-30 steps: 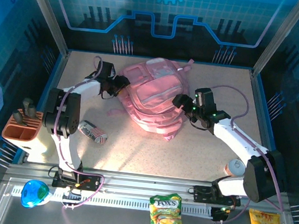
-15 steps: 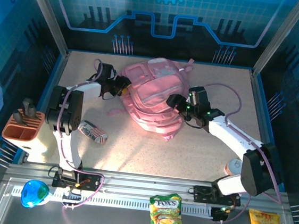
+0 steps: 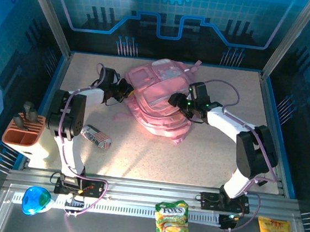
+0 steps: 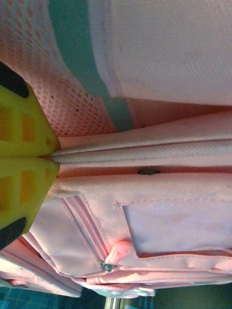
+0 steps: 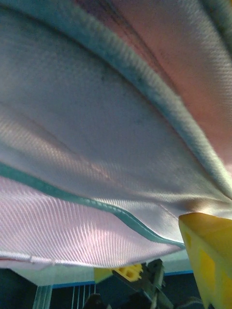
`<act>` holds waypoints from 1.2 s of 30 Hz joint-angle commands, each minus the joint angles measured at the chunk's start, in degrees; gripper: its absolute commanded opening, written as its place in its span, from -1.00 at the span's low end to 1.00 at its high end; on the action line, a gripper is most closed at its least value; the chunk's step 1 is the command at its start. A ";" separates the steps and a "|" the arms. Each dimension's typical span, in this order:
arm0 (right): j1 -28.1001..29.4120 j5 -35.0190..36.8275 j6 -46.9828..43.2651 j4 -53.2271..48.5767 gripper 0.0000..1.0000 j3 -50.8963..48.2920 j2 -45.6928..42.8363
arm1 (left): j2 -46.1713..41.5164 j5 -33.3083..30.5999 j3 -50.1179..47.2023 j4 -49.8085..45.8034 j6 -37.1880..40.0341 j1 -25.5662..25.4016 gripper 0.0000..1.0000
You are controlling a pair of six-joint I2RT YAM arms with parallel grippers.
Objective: Pack the student bag
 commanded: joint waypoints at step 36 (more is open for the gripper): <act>21.74 21.72 -6.49 -17.18 0.14 14.52 2.69 | -15.44 5.37 -10.23 -1.06 -6.52 -7.28 -1.00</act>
